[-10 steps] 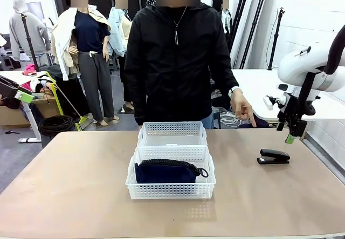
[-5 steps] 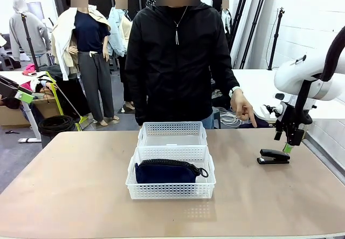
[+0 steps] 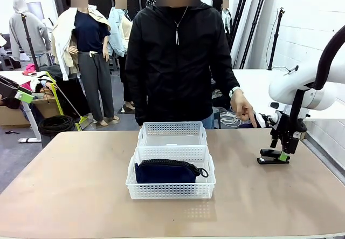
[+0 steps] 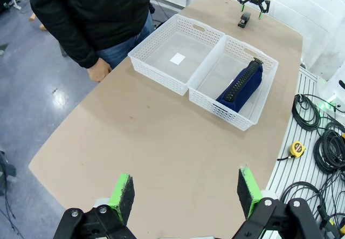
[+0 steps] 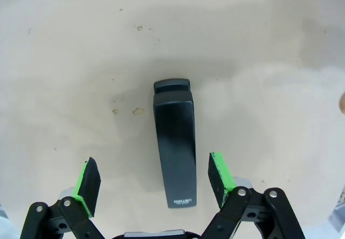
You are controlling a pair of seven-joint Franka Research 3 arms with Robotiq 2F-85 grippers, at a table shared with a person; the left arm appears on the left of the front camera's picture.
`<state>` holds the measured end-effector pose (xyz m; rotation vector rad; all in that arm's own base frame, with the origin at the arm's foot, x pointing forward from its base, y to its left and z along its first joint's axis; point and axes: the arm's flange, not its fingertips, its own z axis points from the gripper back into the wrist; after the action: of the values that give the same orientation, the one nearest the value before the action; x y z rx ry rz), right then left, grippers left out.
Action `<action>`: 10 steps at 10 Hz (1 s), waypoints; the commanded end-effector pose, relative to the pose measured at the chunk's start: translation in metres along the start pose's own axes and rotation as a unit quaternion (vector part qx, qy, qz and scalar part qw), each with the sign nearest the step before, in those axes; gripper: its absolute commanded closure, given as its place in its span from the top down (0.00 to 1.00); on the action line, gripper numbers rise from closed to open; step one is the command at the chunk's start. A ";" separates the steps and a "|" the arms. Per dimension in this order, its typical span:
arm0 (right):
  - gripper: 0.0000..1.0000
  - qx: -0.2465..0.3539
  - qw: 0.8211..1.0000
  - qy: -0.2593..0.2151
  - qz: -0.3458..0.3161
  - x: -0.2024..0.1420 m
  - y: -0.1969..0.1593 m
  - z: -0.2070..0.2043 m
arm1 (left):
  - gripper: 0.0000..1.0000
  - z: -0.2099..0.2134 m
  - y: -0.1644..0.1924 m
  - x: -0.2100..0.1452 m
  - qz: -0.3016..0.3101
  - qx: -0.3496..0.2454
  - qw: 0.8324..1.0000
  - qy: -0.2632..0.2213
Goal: Distribute items into two baskets.
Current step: Pick up the Stapler that the person points to.
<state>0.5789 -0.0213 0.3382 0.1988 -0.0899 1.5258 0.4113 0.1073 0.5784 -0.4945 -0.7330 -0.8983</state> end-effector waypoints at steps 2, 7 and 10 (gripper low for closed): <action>1.00 -0.008 1.000 0.000 -0.004 0.000 -0.007 -0.005 | 1.00 0.001 -0.001 -0.001 0.000 -0.004 1.000 -0.008; 1.00 -0.009 1.000 0.007 -0.008 0.001 -0.008 -0.019 | 1.00 0.001 -0.001 -0.001 0.000 -0.004 1.000 -0.008; 0.73 -0.006 1.000 0.010 -0.010 0.002 -0.010 -0.020 | 1.00 0.001 -0.001 -0.001 0.000 -0.004 1.000 -0.008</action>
<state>0.5843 -0.0180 0.3196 0.1929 -0.0900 1.5228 0.4113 0.1073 0.5784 -0.4945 -0.7331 -0.8982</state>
